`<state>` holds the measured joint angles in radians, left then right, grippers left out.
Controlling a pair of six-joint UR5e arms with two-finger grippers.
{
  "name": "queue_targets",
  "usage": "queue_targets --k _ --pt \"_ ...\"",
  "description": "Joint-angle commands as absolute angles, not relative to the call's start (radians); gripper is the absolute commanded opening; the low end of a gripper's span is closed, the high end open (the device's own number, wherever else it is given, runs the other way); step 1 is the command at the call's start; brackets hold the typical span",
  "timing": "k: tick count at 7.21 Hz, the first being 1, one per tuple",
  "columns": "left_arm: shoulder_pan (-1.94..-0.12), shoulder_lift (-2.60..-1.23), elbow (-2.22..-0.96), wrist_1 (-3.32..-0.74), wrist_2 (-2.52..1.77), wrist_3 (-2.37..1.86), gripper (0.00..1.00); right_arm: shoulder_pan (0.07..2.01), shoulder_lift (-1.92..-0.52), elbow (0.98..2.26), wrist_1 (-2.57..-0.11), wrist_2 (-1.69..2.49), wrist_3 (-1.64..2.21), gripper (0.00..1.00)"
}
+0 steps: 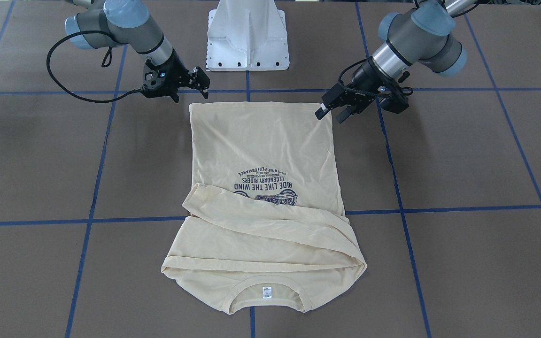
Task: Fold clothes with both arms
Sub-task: 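Release the sleeve and move both grippers to the hem nearest the robot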
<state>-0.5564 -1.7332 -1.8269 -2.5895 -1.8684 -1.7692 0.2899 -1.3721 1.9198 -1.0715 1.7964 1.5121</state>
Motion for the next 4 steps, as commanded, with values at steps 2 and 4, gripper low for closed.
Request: queue_targets --k 2,4 --pt "-0.555 -1.733 -1.824 -2.585 -1.870 -1.769 1.00 0.293 -1.325 1.878 -1.078 1.796 1.513 0.98" --pt "-0.554 -1.735 -1.824 -2.583 -1.867 -1.770 1.00 0.298 -1.327 1.876 -1.080 1.798 1.511 0.95"
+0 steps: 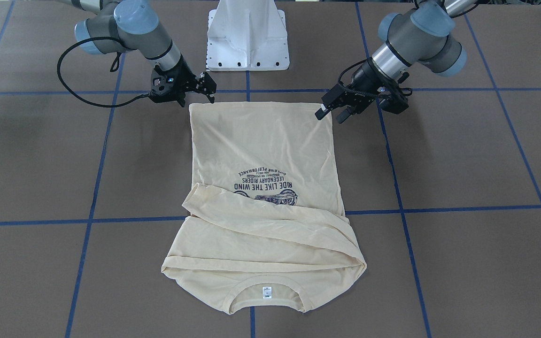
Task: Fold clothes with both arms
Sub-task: 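Lower both grippers to the hem corners and grasp them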
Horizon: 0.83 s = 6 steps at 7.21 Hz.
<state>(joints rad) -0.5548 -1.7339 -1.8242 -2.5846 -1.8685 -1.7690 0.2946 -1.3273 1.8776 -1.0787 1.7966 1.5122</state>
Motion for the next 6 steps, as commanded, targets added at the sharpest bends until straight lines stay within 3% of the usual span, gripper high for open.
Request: queue_targets --k 1,5,6 --pt "-0.552 -1.735 -1.824 -2.582 -1.867 -1.770 1.00 0.298 -1.325 1.870 -1.080 1.798 1.511 0.95" --pt "-0.551 -1.736 -1.822 -2.582 -1.867 -1.770 1.00 0.299 -1.325 1.859 -1.080 1.804 1.512 0.89" --pt "-0.551 -1.738 -1.816 -2.582 -1.867 -1.770 1.00 0.299 -1.324 1.861 -1.080 1.804 1.529 0.70"
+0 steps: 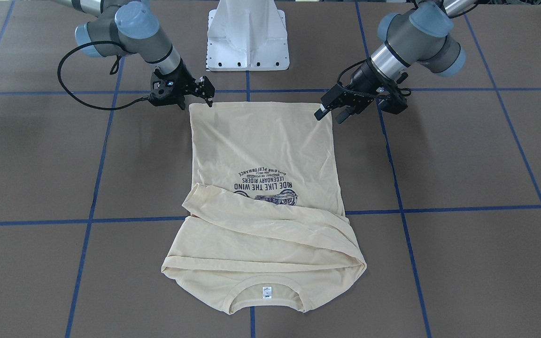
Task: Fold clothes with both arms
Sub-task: 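Lower both grippers to the hem corners and grasp them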
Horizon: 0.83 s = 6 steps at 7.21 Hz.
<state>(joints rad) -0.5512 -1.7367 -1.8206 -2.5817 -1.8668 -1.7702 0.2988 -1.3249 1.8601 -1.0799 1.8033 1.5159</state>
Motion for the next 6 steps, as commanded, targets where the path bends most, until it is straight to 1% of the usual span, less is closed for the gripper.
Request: queue_targets --k 1,2,3,4,5,6 --pt "-0.551 -1.738 -1.813 -2.582 -1.865 -1.769 1.00 0.299 -1.325 1.861 -1.080 1.805 1.534 0.42" --pt "-0.548 -1.741 -1.810 -2.582 -1.865 -1.770 1.00 0.299 -1.325 1.859 -1.080 1.805 1.534 0.36" --pt "-0.548 -1.743 -1.809 -2.582 -1.865 -1.770 1.00 0.299 -1.327 1.859 -1.081 1.807 1.534 0.37" --pt "-0.548 -1.743 -1.809 -2.582 -1.865 -1.770 1.00 0.302 -1.328 1.861 -1.081 1.810 1.532 0.42" --pt "-0.548 -1.744 -1.809 -2.582 -1.865 -1.770 1.00 0.304 -1.328 1.861 -1.080 1.815 1.532 0.42" --pt "-0.546 -1.744 -1.809 -2.582 -1.865 -1.770 1.00 0.304 -1.327 1.861 -1.081 1.815 1.534 0.24"
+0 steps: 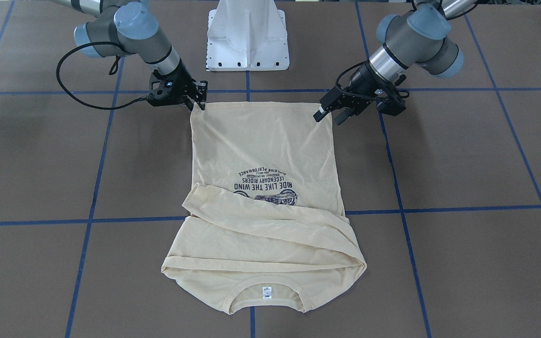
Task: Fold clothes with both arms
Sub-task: 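Lower both grippers to the hem corners and grasp them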
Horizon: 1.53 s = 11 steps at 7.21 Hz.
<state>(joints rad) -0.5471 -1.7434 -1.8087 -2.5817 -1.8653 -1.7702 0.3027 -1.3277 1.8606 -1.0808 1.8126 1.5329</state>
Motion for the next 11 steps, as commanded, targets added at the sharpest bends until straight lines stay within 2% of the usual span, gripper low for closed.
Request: queue_targets --k 1,3,6,9,11 --pt "-0.546 -1.746 -1.798 -2.582 -1.864 -1.770 1.00 0.302 -1.327 1.861 -1.081 1.813 1.534 0.00" --pt "-0.502 -1.740 -1.787 -2.585 -1.817 -1.781 1.00 0.304 -1.327 1.865 -1.080 1.815 1.534 0.00" --pt "-0.339 -1.697 -1.793 -2.580 -1.640 -1.864 1.00 0.310 -1.325 1.873 -1.072 1.819 1.534 0.00" --pt "-0.324 -1.597 -1.856 -2.560 -1.631 -1.865 0.99 0.310 -1.325 1.873 -1.069 1.822 1.534 0.00" --pt "-0.282 -1.595 -1.861 -2.501 -1.608 -1.865 0.99 0.310 -1.327 1.873 -1.069 1.822 1.534 0.00"
